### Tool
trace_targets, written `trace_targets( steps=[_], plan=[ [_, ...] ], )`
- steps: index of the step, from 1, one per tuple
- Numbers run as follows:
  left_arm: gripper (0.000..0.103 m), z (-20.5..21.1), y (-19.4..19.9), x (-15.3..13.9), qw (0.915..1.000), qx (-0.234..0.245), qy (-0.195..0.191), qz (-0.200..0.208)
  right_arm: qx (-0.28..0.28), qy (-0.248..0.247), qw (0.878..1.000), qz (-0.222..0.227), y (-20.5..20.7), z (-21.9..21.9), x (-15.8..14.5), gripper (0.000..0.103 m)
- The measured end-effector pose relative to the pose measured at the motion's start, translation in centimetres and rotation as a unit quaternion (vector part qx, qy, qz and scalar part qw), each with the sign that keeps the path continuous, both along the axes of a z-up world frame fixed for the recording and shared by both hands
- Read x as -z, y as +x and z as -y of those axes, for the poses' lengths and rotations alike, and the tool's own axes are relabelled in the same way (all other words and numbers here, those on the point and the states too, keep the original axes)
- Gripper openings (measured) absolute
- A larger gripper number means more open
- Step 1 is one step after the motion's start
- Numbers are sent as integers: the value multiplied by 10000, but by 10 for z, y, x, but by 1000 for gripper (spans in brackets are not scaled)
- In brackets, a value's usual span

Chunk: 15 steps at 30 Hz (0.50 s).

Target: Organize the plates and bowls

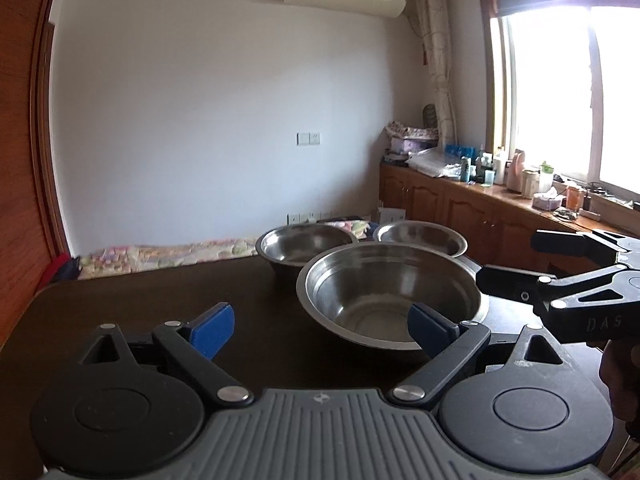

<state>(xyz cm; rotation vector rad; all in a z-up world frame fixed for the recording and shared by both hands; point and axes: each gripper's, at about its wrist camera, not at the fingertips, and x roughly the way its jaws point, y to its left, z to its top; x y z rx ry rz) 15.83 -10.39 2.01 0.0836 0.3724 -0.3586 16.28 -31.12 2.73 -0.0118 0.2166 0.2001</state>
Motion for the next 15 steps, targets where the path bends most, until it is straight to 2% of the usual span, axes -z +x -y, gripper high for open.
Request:
trace_targets(
  steps=[11, 15],
  plan=[
    [103, 7, 9, 0, 9998, 109, 166, 3, -24, -59, 9998, -192, 20, 9, -1, 103],
    [103, 7, 14, 1, 9998, 12, 189, 6, 12, -64, 9996, -289, 27, 8, -1, 103]
  ],
)
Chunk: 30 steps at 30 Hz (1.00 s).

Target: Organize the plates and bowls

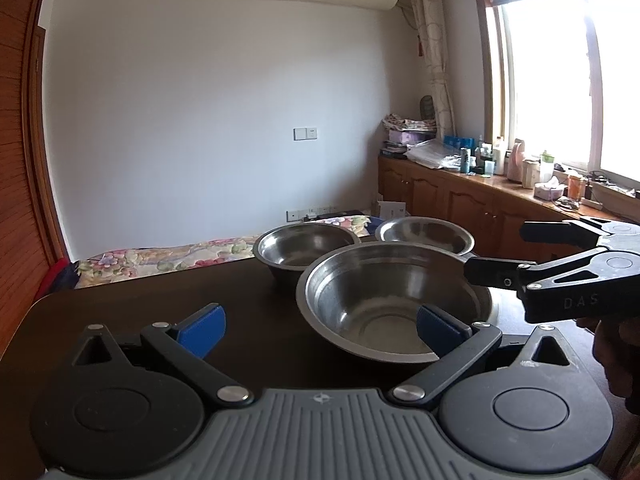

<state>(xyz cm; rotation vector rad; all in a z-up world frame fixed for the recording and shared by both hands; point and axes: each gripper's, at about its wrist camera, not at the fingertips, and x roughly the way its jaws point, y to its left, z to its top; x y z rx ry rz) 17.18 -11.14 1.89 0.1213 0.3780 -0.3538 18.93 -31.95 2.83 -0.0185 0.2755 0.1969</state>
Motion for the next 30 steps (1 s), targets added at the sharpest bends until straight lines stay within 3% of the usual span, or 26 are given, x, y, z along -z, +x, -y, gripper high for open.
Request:
trace_targets(
  steps=[14, 20, 28, 30],
  plan=[
    [103, -2, 28, 7, 9984, 36, -193, -529, -71, 49, 9991, -407, 19, 1, 7, 103],
    [103, -4, 34, 6, 9980, 96, -324, -541, -111, 76, 9983, -561, 26, 0, 10, 103],
    [103, 4, 43, 5, 9973, 306, -224, -625, -172, 163, 9970, -741, 34, 0, 12, 102],
    [101, 7, 46, 6, 9965, 406, -174, -715, -199, 188, 9965, -784, 35, 0, 13, 96]
  ],
)
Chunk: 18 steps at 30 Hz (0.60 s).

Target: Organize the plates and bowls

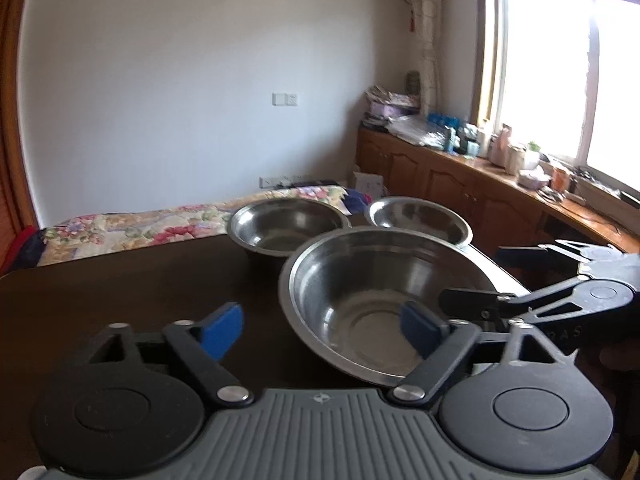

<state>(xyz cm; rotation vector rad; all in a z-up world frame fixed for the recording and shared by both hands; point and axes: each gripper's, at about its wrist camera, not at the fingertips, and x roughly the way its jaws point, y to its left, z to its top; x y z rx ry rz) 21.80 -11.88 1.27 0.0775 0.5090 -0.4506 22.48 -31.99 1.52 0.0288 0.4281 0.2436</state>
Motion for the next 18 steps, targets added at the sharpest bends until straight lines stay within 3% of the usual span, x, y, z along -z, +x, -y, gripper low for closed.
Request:
trace_targets(
  steps=[2, 4, 9, 12, 16, 18],
  plan=[
    [85, 3, 3, 2, 9999, 77, 57, -106, -17, 12, 10000, -81, 2, 0, 2, 89],
    [84, 5, 5, 4, 9998, 48, 91, -179, -19, 20, 9999, -117, 2, 0, 3, 84],
    [82, 7, 10, 10, 9992, 67, 76, -376, -20, 109, 9996, -268, 5, 2, 7, 59],
    [71, 8, 13, 13, 9989, 91, 82, -449, -37, 188, 9992, -343, 6, 4, 10, 45],
    [63, 6, 12, 14, 9988, 6, 15, -494, 37, 189, 9993, -336, 4, 6, 10, 34],
    [63, 3, 10, 14, 9987, -11, -74, -506, 46, 303, 9989, -353, 3, 10, 10, 34]
  ],
)
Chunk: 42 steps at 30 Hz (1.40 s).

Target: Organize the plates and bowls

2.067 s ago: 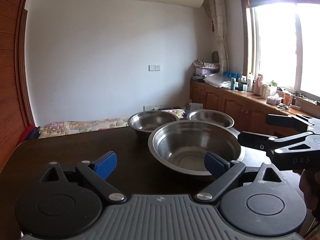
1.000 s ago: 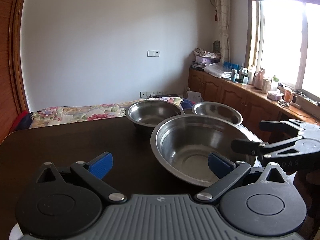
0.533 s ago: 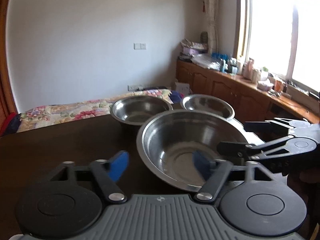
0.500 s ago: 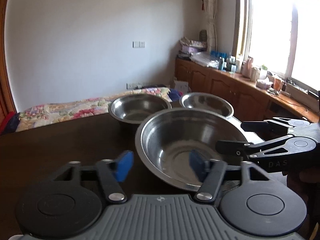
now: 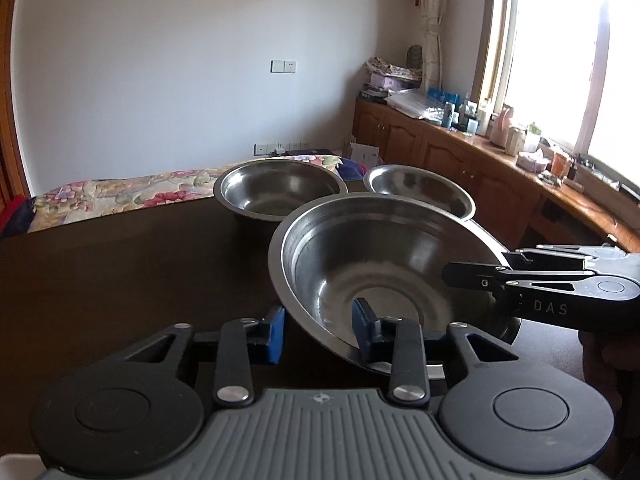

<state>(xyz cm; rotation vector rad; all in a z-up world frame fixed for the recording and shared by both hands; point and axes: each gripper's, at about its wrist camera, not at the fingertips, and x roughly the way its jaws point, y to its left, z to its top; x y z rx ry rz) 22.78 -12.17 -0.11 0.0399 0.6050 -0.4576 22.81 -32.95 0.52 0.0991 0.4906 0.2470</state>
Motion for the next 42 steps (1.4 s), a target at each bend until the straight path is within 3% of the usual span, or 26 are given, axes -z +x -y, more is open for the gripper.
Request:
trace_targets(
  steps=[13, 26, 42],
  plan=[
    [63, -8, -41, -18, 9991, 62, -179, 374, 40, 147, 9995, 281, -32, 2, -11, 32],
    [63, -21, -94, -12, 9983, 29, -211, 540, -17, 100, 9992, 381, -68, -6, -7, 32],
    [63, -17, -125, 1, 9982, -82, -129, 583, -111, 175, 9987, 469, -96, -6, 1, 30]
  ],
)
